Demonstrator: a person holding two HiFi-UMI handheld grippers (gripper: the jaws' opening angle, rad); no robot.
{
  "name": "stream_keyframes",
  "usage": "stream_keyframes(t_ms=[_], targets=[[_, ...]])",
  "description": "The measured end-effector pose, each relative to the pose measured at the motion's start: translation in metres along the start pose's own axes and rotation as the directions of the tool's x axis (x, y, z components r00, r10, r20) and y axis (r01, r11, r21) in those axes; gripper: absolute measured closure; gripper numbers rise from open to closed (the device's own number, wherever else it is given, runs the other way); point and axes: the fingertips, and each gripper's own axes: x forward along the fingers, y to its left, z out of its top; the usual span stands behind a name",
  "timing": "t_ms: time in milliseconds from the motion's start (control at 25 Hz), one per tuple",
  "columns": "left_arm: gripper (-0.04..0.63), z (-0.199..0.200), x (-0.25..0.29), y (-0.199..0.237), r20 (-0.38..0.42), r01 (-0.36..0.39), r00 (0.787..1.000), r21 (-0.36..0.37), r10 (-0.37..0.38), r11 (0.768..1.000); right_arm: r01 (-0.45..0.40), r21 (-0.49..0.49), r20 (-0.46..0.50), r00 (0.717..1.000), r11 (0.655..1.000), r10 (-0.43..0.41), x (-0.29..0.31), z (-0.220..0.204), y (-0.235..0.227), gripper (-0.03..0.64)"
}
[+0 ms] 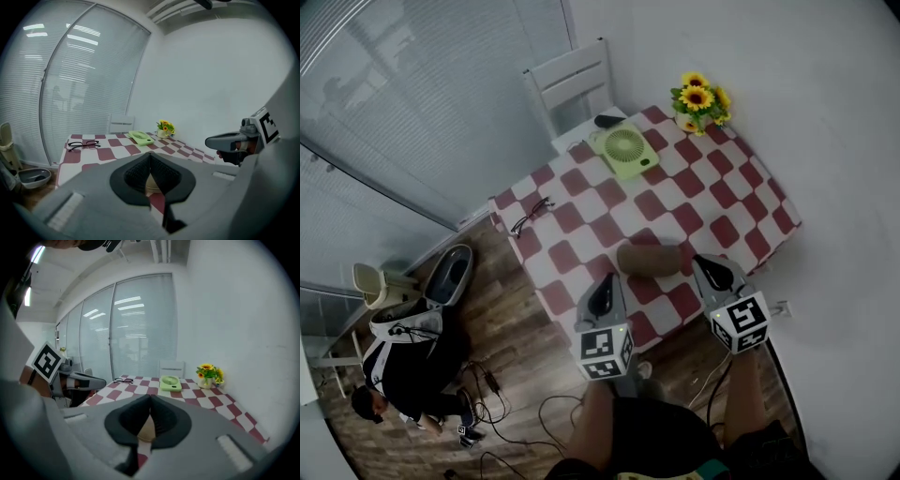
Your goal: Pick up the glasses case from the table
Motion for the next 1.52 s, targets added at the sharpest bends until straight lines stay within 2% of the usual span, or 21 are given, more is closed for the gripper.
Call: stream_keyframes(t_ms=[240, 360, 440, 520, 560, 640, 800, 1000, 1120, 1200, 1280, 1520], targets=[[0.588, -0.013, 0.013, 0.011, -0.036, 0.008, 0.999, -0.039, -0.010, 0.999, -0.125, -0.125, -0.151, 0.983, 0.984, 0.106, 0.044, -0.007, 0.013, 0.612], [0.588, -0.017, 0.021, 0.017, -0.044, 0.018, 0.999, -0.056, -0.020, 0.998, -0.238, -0.194, -0.263, 0.947, 0.952, 0.184, 0.065, -0.014, 0.030, 0.520], [0.588, -0.020, 0.023, 0.023, -0.051, 0.017, 0.998, -0.073, -0.020, 0.997, -0.331, -0.231, -0.353, 0.905, 0.915, 0.239, 0.076, -0.024, 0.047, 0.478], [0.588, -0.023, 0.025, 0.029, -0.057, 0.015, 0.998, -0.089, -0.020, 0.996, -0.419, -0.258, -0.444, 0.852, 0.871, 0.278, 0.085, -0.037, 0.061, 0.386], [0.588, -0.023, 0.026, 0.033, -0.058, 0.014, 0.998, -0.096, -0.020, 0.995, -0.450, -0.274, -0.486, 0.828, 0.850, 0.281, 0.089, -0.043, 0.065, 0.348], [0.588, -0.025, 0.029, 0.040, -0.060, 0.015, 0.998, -0.110, -0.021, 0.994, -0.490, -0.306, -0.559, 0.787, 0.817, 0.263, 0.097, -0.053, 0.069, 0.313], [0.587, -0.030, 0.032, 0.048, -0.073, 0.022, 0.997, -0.130, -0.032, 0.991, -0.566, -0.338, -0.682, 0.698, 0.752, 0.218, 0.108, -0.072, 0.074, 0.274], [0.586, -0.034, 0.036, 0.054, -0.085, 0.028, 0.996, -0.139, -0.040, 0.990, -0.660, -0.325, -0.806, 0.568, 0.677, 0.167, 0.115, -0.098, 0.076, 0.245], [0.588, -0.039, 0.040, 0.058, -0.100, 0.019, 0.994, -0.148, -0.034, 0.989, -0.700, -0.336, -0.848, 0.516, 0.630, 0.120, 0.120, -0.110, 0.072, 0.229], [0.588, -0.042, 0.041, 0.060, -0.106, 0.008, 0.994, -0.157, -0.025, 0.988, -0.720, -0.347, -0.862, 0.498, 0.601, 0.098, 0.123, -0.116, 0.071, 0.229], [0.586, -0.042, 0.042, 0.061, -0.111, 0.002, 0.994, -0.155, -0.019, 0.988, -0.729, -0.351, -0.866, 0.492, 0.588, 0.093, 0.124, -0.121, 0.071, 0.229], [0.588, -0.030, 0.045, 0.062, -0.092, -0.020, 0.996, -0.139, 0.007, 0.990, -0.726, -0.349, -0.851, 0.510, 0.592, 0.124, 0.124, -0.120, 0.072, 0.230]])
